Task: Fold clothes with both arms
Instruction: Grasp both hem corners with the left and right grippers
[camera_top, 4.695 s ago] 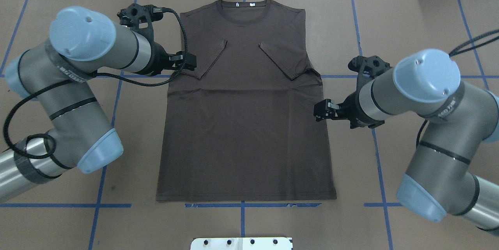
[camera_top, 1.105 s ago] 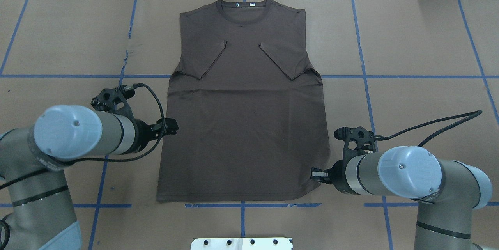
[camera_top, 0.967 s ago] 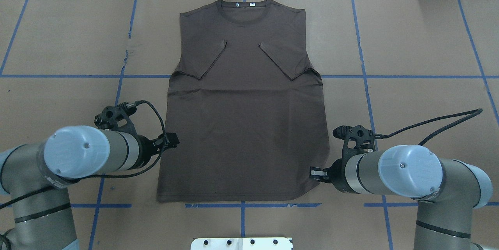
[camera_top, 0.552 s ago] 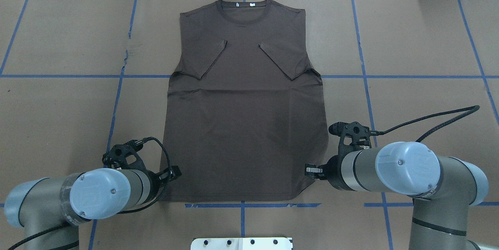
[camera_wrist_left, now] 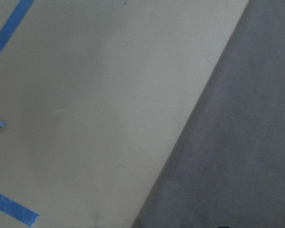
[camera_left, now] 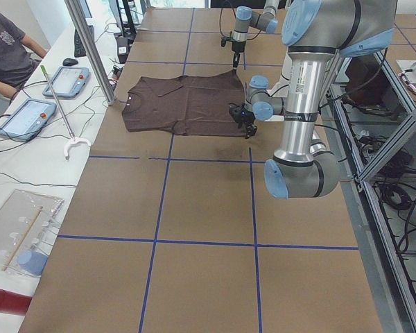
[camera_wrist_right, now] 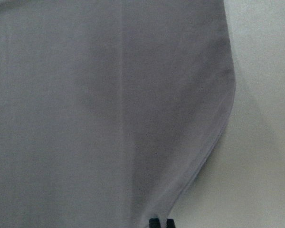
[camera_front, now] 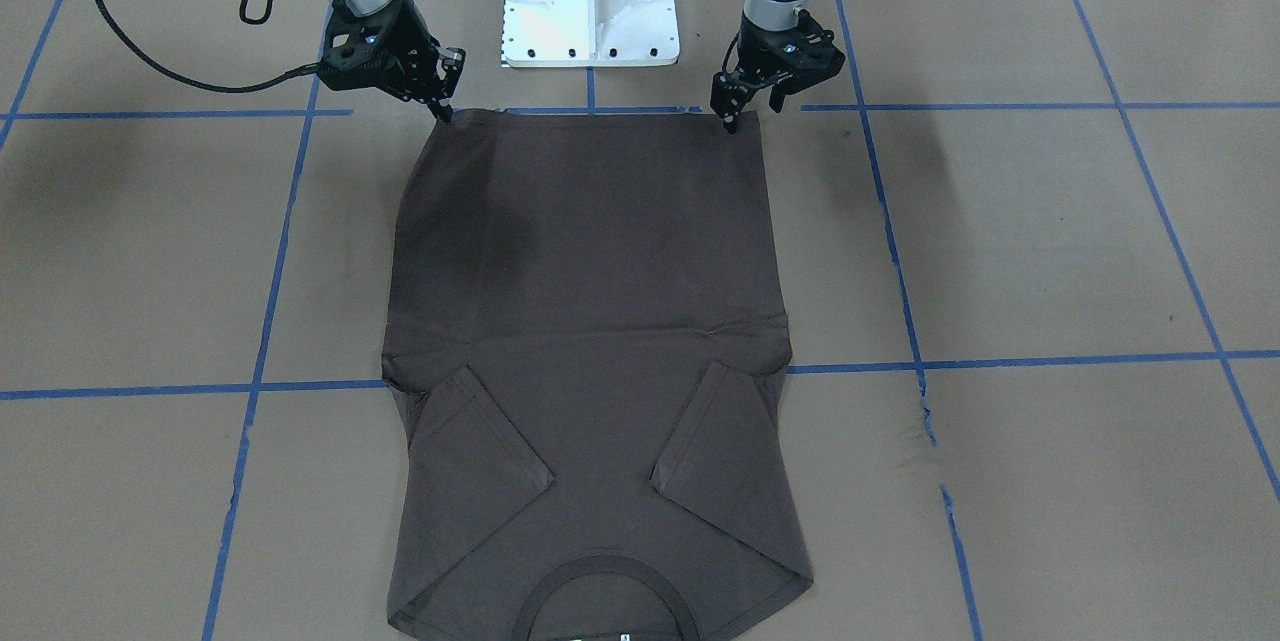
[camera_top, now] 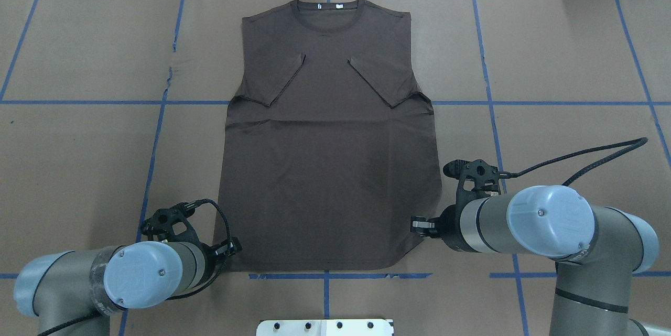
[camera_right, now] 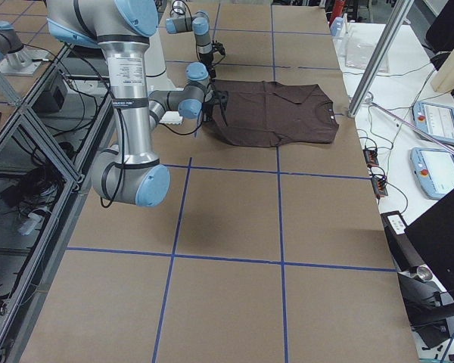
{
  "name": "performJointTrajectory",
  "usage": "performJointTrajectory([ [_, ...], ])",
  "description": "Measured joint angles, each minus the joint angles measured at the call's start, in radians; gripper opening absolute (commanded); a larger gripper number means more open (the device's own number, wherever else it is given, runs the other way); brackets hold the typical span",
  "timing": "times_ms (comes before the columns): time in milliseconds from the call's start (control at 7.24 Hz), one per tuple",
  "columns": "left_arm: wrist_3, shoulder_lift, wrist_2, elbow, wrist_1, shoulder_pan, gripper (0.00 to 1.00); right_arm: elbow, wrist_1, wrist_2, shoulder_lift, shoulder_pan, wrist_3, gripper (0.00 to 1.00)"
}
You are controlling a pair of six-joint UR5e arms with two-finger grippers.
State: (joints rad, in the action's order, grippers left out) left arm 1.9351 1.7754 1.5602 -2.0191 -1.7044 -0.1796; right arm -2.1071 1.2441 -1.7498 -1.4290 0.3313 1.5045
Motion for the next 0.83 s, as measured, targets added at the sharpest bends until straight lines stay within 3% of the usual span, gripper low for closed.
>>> performJointTrajectory([
  [414, 0.002, 0.001, 0.000, 0.006, 0.001, 0.001, 0.23, -0.003, 0.000, -0.013, 0.001, 0.014, -0.001, 0.00],
  [690, 0.004, 0.003, 0.001, 0.007, 0.002, 0.001, 0.00, -0.008, 0.000, -0.022, 0.000, 0.024, -0.001, 0.00],
  [829, 0.005, 0.005, 0.002, 0.007, 0.002, 0.000, 0.00, -0.009, 0.000, -0.025, 0.000, 0.027, -0.001, 0.00],
])
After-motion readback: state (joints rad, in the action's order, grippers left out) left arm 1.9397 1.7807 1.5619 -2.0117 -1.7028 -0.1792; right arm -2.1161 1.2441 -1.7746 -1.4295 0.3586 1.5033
